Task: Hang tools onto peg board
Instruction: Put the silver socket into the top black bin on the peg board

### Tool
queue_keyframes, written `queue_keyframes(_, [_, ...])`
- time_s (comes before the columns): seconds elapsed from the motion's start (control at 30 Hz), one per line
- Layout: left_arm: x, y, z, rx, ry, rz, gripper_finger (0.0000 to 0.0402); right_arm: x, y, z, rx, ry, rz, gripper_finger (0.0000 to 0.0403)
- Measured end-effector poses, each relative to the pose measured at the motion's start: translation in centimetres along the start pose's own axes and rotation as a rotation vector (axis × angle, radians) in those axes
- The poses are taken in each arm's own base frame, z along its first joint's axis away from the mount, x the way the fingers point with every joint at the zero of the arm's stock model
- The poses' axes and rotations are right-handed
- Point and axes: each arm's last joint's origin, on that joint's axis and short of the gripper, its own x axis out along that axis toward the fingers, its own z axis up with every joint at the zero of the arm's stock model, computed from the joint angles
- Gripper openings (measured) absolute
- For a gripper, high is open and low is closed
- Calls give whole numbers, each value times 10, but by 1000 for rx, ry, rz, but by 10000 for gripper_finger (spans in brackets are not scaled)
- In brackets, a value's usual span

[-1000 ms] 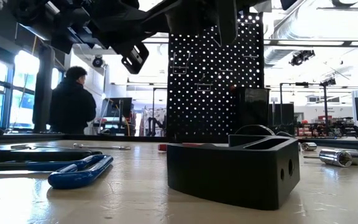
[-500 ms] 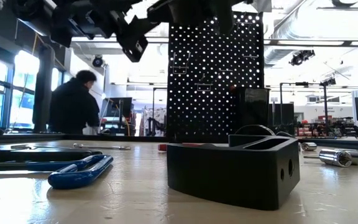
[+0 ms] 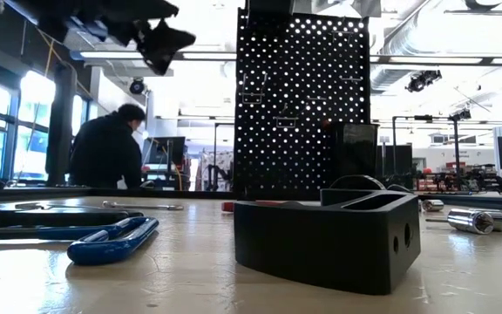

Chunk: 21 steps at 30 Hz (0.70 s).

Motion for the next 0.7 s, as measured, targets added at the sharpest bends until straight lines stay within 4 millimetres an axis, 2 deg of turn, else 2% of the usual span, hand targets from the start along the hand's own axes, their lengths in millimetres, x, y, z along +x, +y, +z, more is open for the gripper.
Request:
queue_keyframes(0.3, [1, -1, -19, -13, 157, 97, 204, -19, -83, 8, 88, -100, -197, 71])
queue_keyframes(0.53, [7, -3, -39, -13, 294, 154, 204, -12, -150, 20, 96, -74, -241, 71])
queue_keyframes(0.7, [9, -8, -45, -21, 339, 146, 204, 0, -189, 15, 156, 42, -213, 71])
